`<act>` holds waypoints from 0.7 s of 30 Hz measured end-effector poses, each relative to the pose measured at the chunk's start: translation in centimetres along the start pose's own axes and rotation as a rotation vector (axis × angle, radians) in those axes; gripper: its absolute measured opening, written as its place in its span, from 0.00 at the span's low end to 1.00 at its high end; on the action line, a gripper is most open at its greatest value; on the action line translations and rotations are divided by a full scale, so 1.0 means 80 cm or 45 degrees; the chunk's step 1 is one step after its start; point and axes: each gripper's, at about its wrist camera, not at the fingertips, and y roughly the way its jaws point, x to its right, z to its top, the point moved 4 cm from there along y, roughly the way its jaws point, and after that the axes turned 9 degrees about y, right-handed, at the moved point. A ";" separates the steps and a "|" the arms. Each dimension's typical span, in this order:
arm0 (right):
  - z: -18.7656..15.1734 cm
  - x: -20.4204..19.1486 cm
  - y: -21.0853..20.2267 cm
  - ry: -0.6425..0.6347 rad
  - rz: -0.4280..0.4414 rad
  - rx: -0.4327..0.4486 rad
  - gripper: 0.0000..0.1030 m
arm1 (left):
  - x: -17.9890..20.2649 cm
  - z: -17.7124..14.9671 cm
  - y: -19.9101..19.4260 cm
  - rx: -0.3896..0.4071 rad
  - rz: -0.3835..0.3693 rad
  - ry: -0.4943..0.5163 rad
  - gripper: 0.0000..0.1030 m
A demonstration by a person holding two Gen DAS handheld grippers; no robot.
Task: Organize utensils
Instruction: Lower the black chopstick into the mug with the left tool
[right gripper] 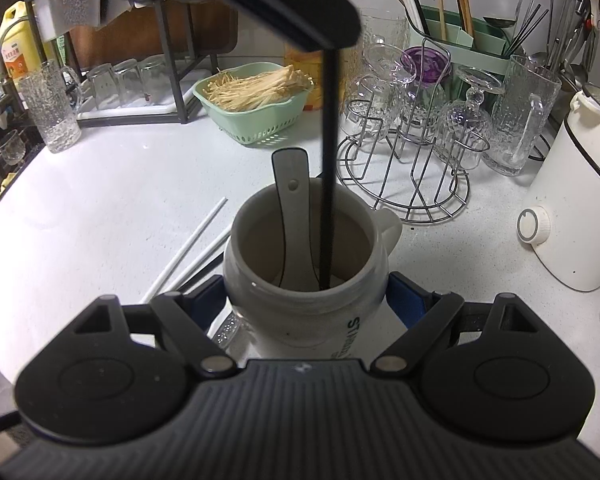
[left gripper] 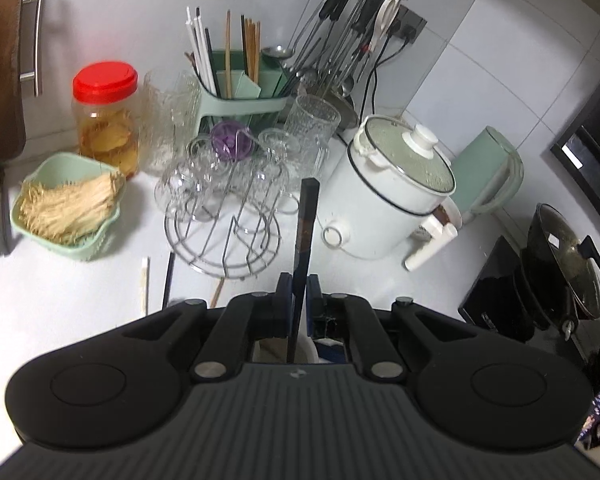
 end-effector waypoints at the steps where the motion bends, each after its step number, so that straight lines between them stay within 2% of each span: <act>1: 0.000 0.000 0.000 0.000 0.000 0.000 0.86 | -0.002 -0.001 -0.001 -0.019 -0.009 -0.018 0.07; 11: 0.002 0.002 0.000 0.004 -0.005 0.000 0.86 | -0.008 -0.019 0.000 -0.173 -0.010 -0.069 0.07; 17: 0.002 0.002 0.001 -0.006 -0.006 -0.004 0.86 | -0.013 -0.021 0.006 -0.196 -0.039 -0.129 0.08; 21: 0.001 0.002 0.001 -0.008 -0.006 -0.004 0.86 | -0.013 -0.018 0.009 -0.208 -0.027 -0.116 0.08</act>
